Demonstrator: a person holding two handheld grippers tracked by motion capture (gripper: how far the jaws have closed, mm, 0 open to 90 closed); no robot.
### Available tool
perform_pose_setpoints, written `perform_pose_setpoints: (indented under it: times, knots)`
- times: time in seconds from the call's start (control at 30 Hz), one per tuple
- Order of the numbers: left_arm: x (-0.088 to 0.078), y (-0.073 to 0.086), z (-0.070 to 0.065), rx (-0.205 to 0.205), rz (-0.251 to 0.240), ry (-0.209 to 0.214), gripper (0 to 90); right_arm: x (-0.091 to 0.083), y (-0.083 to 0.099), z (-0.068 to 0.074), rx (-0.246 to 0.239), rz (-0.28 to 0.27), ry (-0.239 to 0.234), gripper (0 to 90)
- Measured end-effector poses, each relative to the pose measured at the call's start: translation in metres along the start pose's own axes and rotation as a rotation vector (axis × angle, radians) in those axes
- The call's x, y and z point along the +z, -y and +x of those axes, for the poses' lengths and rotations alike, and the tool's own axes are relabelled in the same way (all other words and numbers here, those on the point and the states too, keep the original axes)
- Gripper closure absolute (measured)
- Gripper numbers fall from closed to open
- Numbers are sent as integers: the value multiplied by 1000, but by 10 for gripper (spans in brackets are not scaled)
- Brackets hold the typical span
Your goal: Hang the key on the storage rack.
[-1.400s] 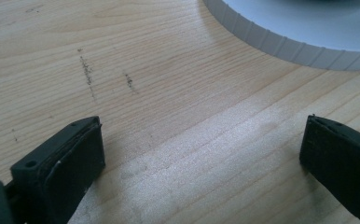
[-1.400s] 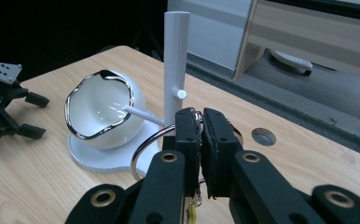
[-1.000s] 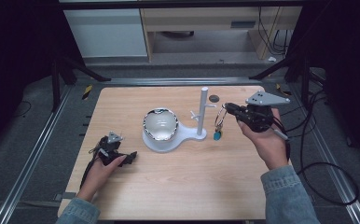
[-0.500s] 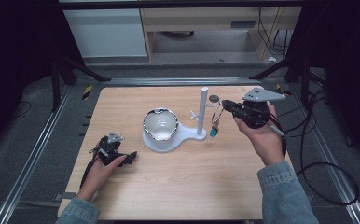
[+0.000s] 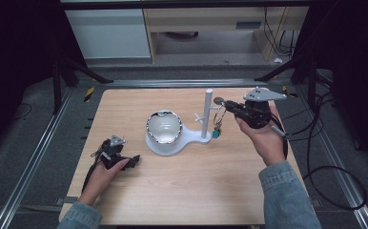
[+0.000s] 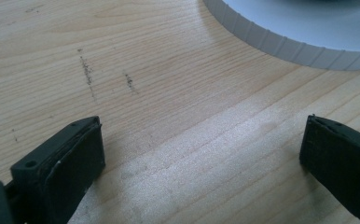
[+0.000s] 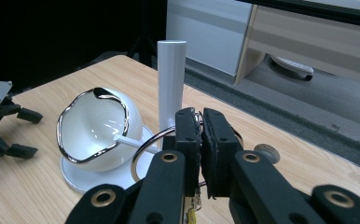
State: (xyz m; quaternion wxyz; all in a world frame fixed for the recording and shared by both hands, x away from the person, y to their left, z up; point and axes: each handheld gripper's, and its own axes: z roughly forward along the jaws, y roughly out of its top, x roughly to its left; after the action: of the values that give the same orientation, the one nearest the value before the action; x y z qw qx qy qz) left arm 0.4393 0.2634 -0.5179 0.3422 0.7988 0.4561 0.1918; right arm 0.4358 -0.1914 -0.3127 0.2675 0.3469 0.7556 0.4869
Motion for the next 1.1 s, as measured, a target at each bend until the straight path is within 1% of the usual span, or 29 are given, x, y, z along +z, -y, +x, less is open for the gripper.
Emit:
perform_pose_setpoints:
  times: [0.5,1.1]
  knots:
    - [0,0,0,-1,0,0,0,6,1,-3,20,-2,-1,858]
    - [0,0,0,-1,0,0,0,12,4,-6,24,9,-4,858]
